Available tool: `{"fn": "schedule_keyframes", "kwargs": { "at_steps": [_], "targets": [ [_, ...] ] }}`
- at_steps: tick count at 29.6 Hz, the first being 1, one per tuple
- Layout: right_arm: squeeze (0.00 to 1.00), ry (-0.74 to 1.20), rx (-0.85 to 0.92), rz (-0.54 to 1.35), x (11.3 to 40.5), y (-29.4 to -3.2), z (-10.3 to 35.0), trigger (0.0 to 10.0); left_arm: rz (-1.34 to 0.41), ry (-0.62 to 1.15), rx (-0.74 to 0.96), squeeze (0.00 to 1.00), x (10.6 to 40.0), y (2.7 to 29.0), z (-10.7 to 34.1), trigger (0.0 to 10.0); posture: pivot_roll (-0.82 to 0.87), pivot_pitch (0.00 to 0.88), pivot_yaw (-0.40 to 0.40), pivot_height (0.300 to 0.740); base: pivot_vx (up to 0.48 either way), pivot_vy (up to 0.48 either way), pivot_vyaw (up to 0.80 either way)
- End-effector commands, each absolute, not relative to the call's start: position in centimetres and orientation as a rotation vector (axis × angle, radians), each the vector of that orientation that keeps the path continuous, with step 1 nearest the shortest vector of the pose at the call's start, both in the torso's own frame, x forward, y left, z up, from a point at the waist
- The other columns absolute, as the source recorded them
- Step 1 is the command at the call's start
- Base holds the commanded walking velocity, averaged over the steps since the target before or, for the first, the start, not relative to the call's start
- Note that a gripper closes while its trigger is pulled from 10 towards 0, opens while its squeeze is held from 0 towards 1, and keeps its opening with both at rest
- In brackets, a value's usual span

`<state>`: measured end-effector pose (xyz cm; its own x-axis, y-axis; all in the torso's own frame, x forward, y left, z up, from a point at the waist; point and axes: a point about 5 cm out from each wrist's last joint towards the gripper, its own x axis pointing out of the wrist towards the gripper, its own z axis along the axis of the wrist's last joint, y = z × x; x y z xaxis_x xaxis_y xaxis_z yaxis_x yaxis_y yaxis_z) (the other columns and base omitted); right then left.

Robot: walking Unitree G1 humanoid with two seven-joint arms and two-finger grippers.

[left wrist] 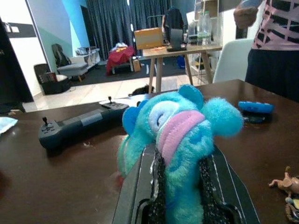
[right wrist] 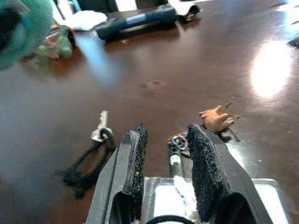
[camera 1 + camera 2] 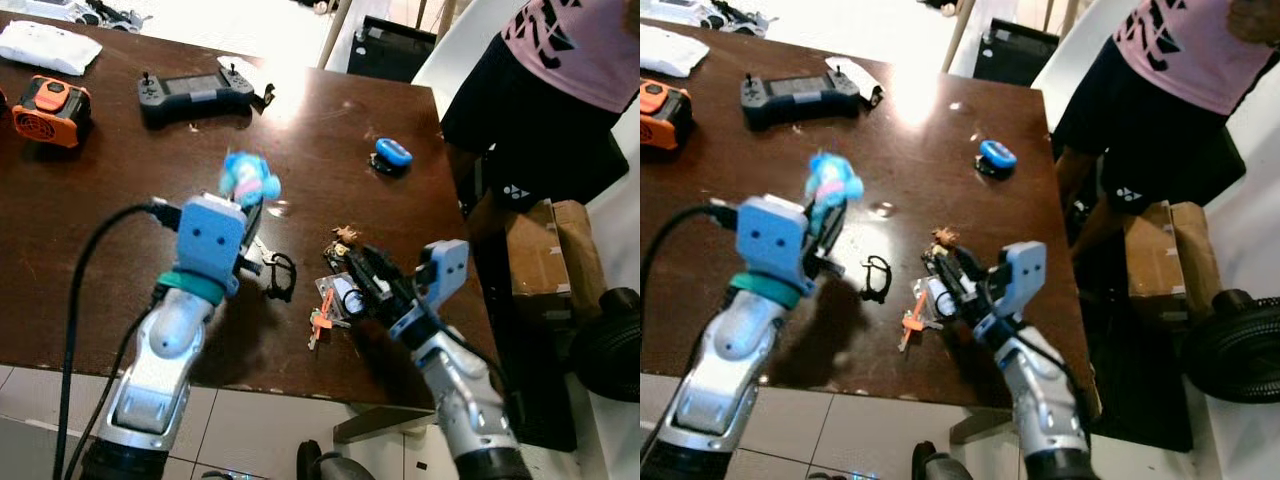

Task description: Hang keys on a hook

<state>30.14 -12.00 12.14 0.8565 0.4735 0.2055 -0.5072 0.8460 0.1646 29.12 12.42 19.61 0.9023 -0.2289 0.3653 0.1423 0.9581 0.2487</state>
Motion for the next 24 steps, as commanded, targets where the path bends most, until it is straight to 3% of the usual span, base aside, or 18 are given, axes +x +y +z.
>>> {"fn": "schedule_keyframes", "kwargs": {
  "at_steps": [1,16,24],
  "targets": [
    [0.00,-0.169,0.180,0.496,29.8,-12.2,11.9,10.0,-0.233,-0.375,0.209,0.00,28.8,11.8,18.8,10.0,-0.09,0.067,-0.088,0.740,0.000,0.000,0.00],
    [0.00,-0.184,0.145,0.441,31.2,-13.3,12.1,10.0,-0.192,-0.249,0.105,0.00,29.4,12.4,15.9,10.0,-0.08,0.036,-0.103,0.740,0.000,0.000,0.00],
    [0.00,-0.187,0.131,0.454,31.2,-12.6,12.0,10.0,-0.181,-0.231,0.100,0.00,29.3,12.5,15.4,10.0,-0.08,0.036,-0.103,0.740,-0.407,0.000,0.00]
  ]
}}
